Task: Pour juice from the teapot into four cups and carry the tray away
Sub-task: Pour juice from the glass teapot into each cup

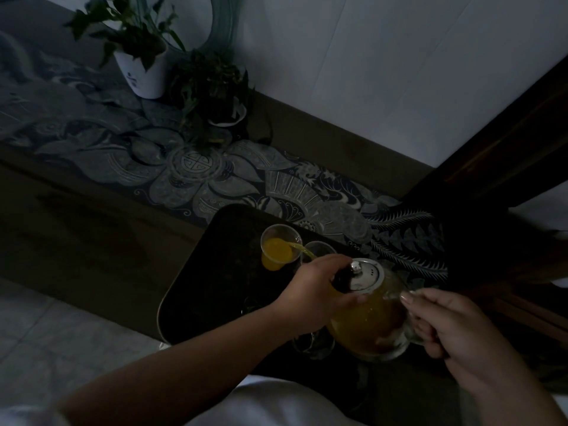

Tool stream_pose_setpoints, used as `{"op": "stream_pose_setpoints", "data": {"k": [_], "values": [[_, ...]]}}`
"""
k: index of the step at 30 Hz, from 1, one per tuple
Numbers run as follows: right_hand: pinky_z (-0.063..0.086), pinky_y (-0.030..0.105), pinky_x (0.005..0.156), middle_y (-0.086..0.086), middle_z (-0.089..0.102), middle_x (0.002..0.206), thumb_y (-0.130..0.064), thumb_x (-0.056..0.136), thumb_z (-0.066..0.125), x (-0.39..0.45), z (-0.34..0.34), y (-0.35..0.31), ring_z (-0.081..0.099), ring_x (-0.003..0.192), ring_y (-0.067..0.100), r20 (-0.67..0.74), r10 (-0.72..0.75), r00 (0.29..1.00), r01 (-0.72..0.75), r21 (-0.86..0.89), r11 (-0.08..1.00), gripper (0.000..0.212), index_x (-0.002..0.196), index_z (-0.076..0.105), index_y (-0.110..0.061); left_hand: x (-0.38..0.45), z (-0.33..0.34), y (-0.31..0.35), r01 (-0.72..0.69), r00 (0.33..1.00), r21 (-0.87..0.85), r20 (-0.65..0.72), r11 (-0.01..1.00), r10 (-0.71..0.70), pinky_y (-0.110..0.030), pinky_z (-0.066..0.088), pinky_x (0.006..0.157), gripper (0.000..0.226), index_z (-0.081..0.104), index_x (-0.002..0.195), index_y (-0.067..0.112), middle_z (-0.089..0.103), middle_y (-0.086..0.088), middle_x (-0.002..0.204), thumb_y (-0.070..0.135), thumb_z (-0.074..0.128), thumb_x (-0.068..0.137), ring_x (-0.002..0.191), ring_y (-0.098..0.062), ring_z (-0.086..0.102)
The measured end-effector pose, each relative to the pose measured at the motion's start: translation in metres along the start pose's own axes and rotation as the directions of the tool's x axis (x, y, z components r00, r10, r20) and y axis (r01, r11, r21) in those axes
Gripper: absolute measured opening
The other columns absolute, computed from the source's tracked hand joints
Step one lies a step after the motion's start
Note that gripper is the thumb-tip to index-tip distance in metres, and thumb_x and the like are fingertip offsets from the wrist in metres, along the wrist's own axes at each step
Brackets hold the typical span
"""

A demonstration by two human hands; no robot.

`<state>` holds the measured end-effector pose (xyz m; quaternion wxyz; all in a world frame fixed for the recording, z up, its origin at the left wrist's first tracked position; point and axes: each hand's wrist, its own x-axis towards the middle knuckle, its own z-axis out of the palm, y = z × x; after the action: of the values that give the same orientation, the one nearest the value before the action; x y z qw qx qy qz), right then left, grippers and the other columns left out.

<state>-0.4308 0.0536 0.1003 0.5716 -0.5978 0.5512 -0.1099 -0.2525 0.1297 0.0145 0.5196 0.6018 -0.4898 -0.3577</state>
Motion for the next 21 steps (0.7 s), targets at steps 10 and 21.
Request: {"op": "stream_pose_setpoints", "data": {"k": [10, 21], "values": [[0.02, 0.015, 0.037, 0.0, 0.034, 0.051, -0.022, 0.087, 0.063, -0.001, 0.0007, -0.0003, 0.028, 0.041, 0.007, 0.005, 0.001, 1.0, -0.001, 0.004, 1.0, 0.029, 0.061, 0.056, -0.011, -0.0012, -0.0006, -0.0018, 0.002, 1.0, 0.039, -0.008, 0.999, -0.002, 0.0, 0.039, 0.086, 0.055, 0.056, 0.13, 0.016, 0.058, 0.006, 0.128, 0.027, 0.077, 0.08, 0.11, 0.006, 0.049], [0.019, 0.016, 0.037, 0.0, 0.034, 0.05, -0.022, 0.087, 0.061, -0.0035, 0.0051, -0.0006, 0.027, 0.041, 0.007, 0.015, 0.005, 1.0, -0.005, 0.015, 1.0, 0.035, 0.053, 0.056, -0.016, -0.0025, -0.0037, -0.0032, -0.014, 1.0, 0.043, 0.005, 0.999, 0.014, 0.001, 0.039, 0.083, 0.049, 0.058, 0.127, 0.018, 0.059, 0.008, 0.125, 0.025, 0.076, 0.081, 0.103, 0.012, 0.047]]}}
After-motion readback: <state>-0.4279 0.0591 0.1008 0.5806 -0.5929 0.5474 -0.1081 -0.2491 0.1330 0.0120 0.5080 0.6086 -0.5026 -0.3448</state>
